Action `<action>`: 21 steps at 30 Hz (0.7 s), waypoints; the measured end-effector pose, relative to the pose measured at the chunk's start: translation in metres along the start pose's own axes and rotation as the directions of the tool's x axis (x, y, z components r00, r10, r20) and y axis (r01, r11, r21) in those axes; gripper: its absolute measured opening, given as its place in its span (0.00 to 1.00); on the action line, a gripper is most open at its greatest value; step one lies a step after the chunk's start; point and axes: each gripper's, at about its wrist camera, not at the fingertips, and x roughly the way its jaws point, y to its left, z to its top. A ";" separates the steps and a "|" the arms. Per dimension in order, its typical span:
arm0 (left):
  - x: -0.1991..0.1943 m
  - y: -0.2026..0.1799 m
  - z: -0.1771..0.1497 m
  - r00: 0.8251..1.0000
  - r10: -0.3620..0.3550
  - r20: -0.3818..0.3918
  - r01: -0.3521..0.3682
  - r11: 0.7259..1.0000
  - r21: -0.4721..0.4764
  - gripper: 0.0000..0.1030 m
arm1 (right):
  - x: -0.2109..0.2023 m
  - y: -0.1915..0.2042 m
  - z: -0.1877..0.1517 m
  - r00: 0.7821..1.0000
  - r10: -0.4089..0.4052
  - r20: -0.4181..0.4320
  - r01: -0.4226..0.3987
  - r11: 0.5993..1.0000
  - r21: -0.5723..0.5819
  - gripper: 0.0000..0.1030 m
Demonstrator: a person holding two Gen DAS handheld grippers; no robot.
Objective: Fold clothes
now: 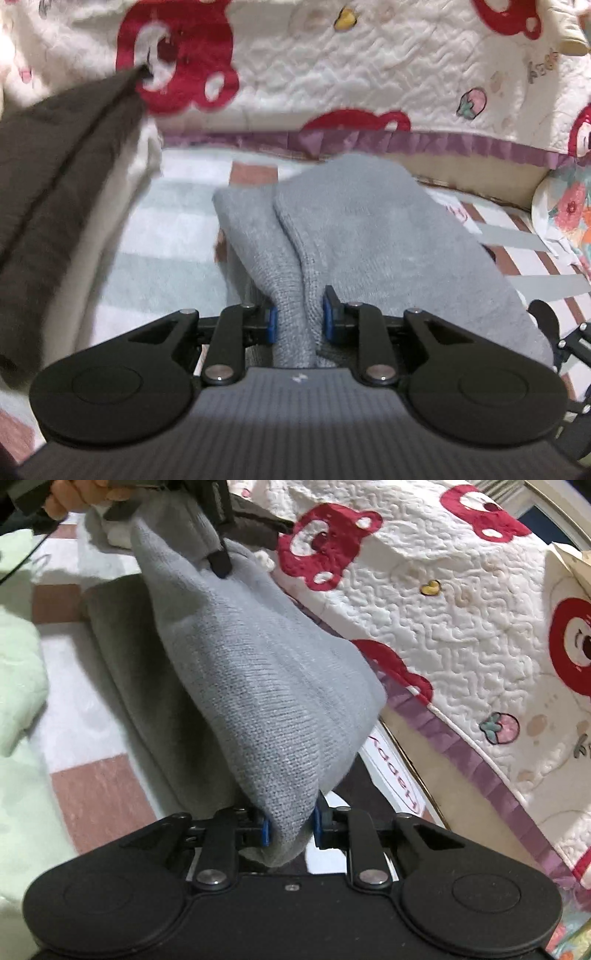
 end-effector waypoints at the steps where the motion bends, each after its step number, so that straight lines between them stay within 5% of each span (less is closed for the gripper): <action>1: 0.004 0.004 0.000 1.000 -0.010 -0.022 0.009 1.000 -0.027 0.21 | 0.000 0.001 -0.003 1.000 0.011 0.003 -0.011 1.000 -0.006 0.23; 8: 0.013 0.016 0.001 0.997 -0.043 -0.060 0.037 0.995 -0.098 0.22 | -0.029 -0.036 -0.012 0.973 0.220 0.068 -0.227 0.964 0.135 0.30; 13: 0.011 -0.007 0.000 0.999 0.023 -0.040 -0.020 0.998 0.053 0.22 | -0.048 -0.103 0.008 0.886 0.366 0.283 -0.453 0.814 0.365 0.27; 16: 0.006 0.001 0.003 0.999 -0.011 -0.031 0.012 1.000 0.015 0.22 | -0.025 -0.130 0.045 0.864 0.384 0.326 -0.494 0.772 0.401 0.27; 18: 0.003 0.007 0.004 0.999 -0.039 -0.025 0.038 0.999 -0.018 0.22 | 0.001 -0.132 0.059 0.879 0.381 0.286 -0.468 0.805 0.364 0.27; 21: 0.003 0.022 0.002 0.995 -0.090 -0.032 0.086 0.990 -0.110 0.22 | 0.042 -0.104 0.050 0.868 0.483 0.112 -0.489 0.795 0.358 0.28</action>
